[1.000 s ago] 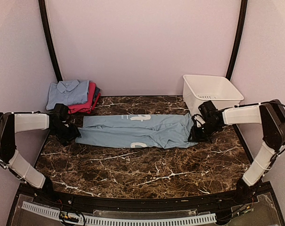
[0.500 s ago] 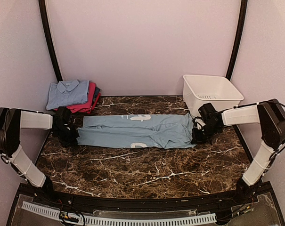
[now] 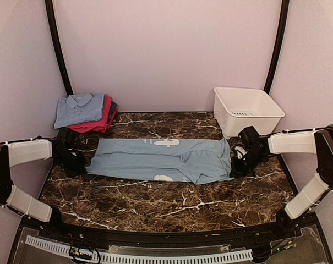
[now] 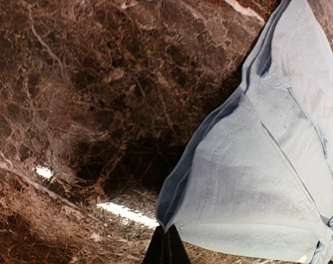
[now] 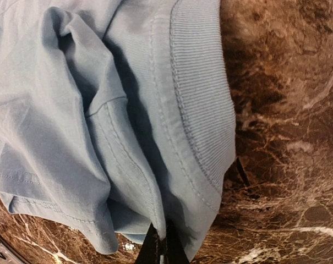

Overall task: Fold and stack the mixed laundry pile
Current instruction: Move the rectangle-folded T-shirt to the center of the board, then smooth out the rectangle-folded T-shirt at the center of the board.

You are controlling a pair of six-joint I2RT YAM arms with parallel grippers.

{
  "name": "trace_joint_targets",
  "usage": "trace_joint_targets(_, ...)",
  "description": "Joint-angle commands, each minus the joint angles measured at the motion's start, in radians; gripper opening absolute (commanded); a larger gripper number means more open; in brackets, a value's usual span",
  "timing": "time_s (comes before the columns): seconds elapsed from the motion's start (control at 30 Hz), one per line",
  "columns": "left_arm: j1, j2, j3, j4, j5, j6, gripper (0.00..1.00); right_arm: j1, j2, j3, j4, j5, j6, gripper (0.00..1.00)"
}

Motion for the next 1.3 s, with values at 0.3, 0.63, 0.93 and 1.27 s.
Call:
trace_joint_targets(0.3, 0.004, -0.098, 0.009, -0.019, 0.011, 0.092, 0.53, -0.004, -0.139, -0.018, -0.095, -0.033, 0.043, 0.37)
trace_joint_targets(0.63, 0.003, 0.028, 0.164, 0.076, 0.095, 0.240, 0.47, -0.003, -0.096, 0.194, -0.037, -0.080, -0.070, 0.41)
trace_joint_targets(0.93, 0.004, 0.209, 0.252, 0.078, 0.108, 0.276, 0.45, -0.004, 0.154, 0.334, -0.027, -0.022, -0.166, 0.35)
trace_joint_targets(1.27, 0.003, 0.280, 0.251, 0.098, 0.094, 0.263, 0.44, -0.002, 0.259, 0.383, 0.019, -0.096, -0.170, 0.28)
